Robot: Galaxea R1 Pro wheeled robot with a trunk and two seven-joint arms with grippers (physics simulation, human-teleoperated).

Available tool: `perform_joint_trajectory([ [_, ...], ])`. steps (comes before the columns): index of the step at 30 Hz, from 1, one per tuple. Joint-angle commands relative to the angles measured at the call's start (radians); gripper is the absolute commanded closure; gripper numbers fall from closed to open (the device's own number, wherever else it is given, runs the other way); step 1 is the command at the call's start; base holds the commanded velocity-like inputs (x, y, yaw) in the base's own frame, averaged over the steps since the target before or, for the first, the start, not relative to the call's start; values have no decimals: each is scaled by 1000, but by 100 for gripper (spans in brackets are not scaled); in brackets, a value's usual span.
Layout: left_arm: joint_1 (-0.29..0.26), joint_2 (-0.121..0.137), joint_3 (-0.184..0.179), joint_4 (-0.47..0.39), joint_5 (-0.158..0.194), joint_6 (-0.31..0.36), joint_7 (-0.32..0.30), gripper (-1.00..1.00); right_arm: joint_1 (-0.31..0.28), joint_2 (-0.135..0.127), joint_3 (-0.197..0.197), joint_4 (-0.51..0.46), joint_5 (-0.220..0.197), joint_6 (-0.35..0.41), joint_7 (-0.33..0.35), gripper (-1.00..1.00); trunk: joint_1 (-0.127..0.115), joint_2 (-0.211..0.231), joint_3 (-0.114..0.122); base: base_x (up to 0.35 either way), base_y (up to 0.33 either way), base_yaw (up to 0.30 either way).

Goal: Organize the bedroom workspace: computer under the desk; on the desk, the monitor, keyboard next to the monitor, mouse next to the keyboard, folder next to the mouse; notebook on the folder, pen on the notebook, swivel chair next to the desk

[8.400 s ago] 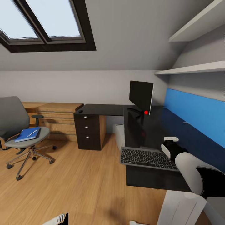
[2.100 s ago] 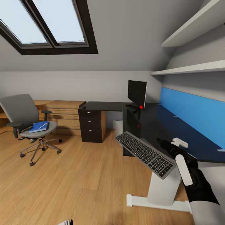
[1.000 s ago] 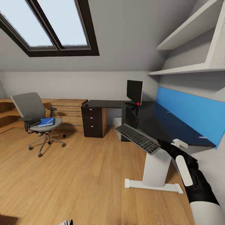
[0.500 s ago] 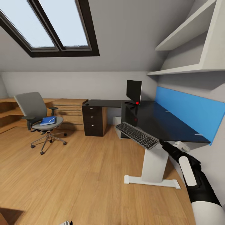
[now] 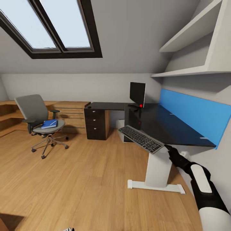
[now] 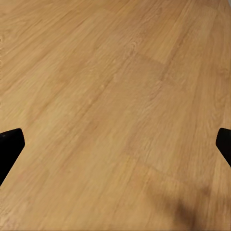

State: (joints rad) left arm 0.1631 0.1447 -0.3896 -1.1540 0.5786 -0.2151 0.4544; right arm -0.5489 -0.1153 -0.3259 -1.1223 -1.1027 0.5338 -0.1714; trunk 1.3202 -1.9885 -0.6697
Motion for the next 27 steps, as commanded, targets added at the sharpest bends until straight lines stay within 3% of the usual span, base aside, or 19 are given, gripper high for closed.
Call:
perform_joint_trajectory([
  [1, -1, 1, -4, 0, 10, -7, 4, -100, -1, -2, -2, 4, -31, 7, -9, -100, 0, 0, -1, 0, 0, 0],
  [4, -1, 0, -4, 1, 10, -7, 4, -100, 0, -19, -7, 35, -89, 18, -10, -100, 0, 0, -1, 0, 0, 0],
  [9, -1, 0, -4, 2, -10, -6, 5, -100, -1, -40, -10, 84, -137, 26, -9, -100, 0, 0, -1, 0, 0, 0],
  [27, -1, -3, -3, -2, -33, -12, 0, -100, -1, -53, -7, 58, -154, 24, 24, -100, 0, 0, -1, 0, 0, 0],
])
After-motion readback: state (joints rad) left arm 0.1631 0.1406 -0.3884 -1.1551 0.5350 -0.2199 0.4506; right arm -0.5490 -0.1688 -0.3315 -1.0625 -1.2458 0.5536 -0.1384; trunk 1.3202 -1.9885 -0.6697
